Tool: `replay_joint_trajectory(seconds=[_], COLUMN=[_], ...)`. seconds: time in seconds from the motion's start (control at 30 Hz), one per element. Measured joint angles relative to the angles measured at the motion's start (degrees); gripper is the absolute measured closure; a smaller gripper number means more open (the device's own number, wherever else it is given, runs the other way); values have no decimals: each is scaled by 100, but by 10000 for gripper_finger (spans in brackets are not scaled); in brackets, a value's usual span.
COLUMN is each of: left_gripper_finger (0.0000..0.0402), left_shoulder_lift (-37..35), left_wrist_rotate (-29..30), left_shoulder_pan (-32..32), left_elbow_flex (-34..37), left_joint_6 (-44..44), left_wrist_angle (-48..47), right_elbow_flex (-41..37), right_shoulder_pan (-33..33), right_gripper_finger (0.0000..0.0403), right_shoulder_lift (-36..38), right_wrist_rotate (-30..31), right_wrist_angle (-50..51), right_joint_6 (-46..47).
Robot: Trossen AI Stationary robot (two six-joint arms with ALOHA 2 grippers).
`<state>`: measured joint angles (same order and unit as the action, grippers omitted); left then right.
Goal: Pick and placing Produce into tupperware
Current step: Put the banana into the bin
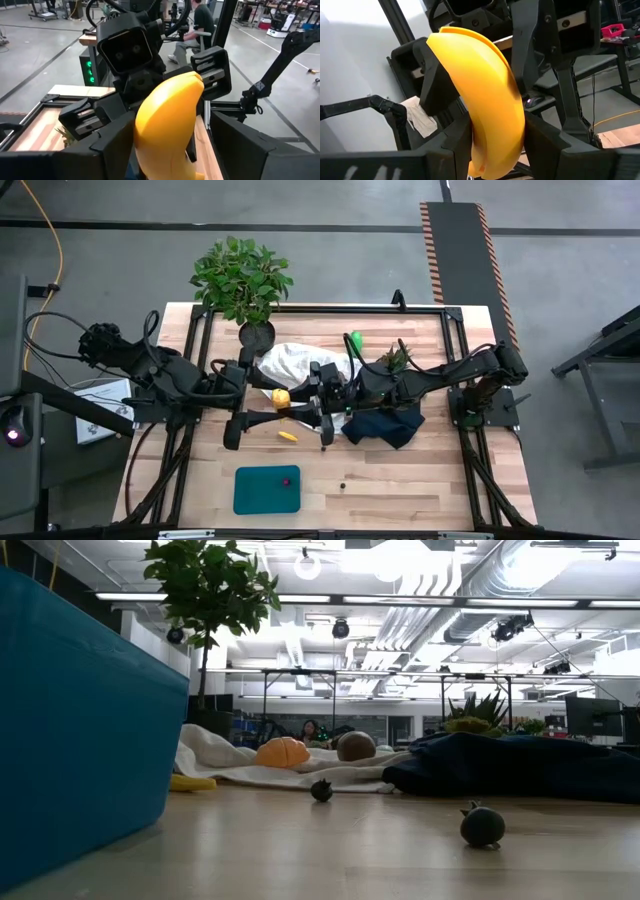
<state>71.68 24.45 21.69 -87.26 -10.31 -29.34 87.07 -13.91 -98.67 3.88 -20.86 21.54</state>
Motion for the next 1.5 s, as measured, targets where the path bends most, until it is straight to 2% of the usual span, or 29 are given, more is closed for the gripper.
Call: replay_joint_trajectory(seconds=[0.3,0.9,1.33,1.5], left_gripper_finger=[180,264,269,268], left_shoulder_lift=[65,65,65,65], left_wrist_rotate=[7,36,37,22], left_shoulder_pan=[0,-2,-2,-2], left_elbow_flex=[4,4,4,4], left_joint_6=[77,324,304,282], left_wrist_angle=[18,258,258,258], right_elbow_flex=[0,0,0,0], right_shoulder_pan=[-2,-2,-2,-2], right_gripper_finger=[265,265,264,235], right_shoulder_lift=[0,0,0,0], right_wrist_rotate=[-50,-101,-101,-99], right_wrist_angle=[-15,-15,8,38], right_joint_6=[-17,-61,22,-6])
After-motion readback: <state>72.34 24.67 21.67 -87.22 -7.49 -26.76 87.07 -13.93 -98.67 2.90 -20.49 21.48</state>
